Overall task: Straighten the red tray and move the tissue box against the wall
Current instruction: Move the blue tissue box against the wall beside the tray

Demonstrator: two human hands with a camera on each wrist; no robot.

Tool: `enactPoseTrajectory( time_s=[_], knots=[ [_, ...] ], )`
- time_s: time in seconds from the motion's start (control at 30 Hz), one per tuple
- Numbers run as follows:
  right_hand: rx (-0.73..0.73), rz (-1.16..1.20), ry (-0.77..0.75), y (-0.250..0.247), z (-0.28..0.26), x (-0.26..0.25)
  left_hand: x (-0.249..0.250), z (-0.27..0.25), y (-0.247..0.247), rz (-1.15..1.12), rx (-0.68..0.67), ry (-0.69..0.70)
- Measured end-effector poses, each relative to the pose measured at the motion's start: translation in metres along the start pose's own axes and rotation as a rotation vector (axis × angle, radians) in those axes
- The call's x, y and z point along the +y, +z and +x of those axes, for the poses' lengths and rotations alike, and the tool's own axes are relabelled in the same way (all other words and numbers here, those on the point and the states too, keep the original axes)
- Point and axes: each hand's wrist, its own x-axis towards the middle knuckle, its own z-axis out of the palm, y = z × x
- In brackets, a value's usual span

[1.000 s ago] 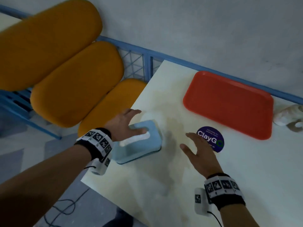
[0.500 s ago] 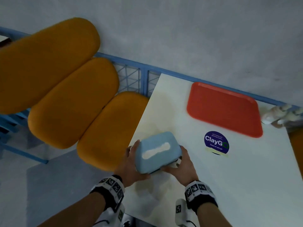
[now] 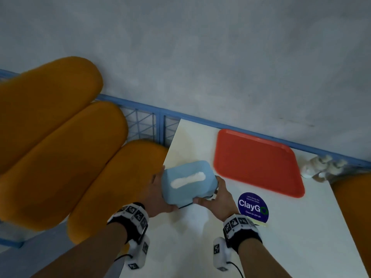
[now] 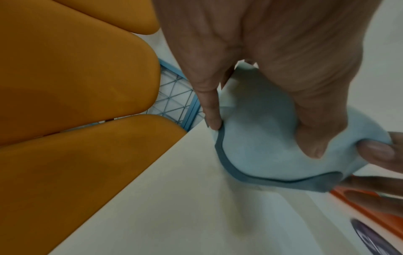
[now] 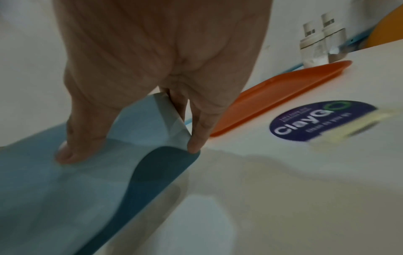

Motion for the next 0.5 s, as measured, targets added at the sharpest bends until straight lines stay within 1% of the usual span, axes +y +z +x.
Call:
enactPoseTrajectory(
  time_s=[0.07,0.2,0.37,0.5],
  knots=[
    [-0.002,0.016,-0.008,-0.010,0.029,-0.009,0.007,0.032,-0.008,-0.057,0.007,-0.015],
    [-0.006,0.051,-0.012,-0.023,0.088,-0.015,0.008,0.097,-0.019,-0.039,-0.004,-0.014],
    [-0.009,0.030,-0.013,-0.034,0.157,-0.002,0.012,0.162,-0.016,-0.033,-0.013,-0.015],
    [-0.014,0.011,-0.033,-0.038,0.194,0.011,-0.002,0.203,-0.011,-0.030,-0.022,-0.035]
  ],
)
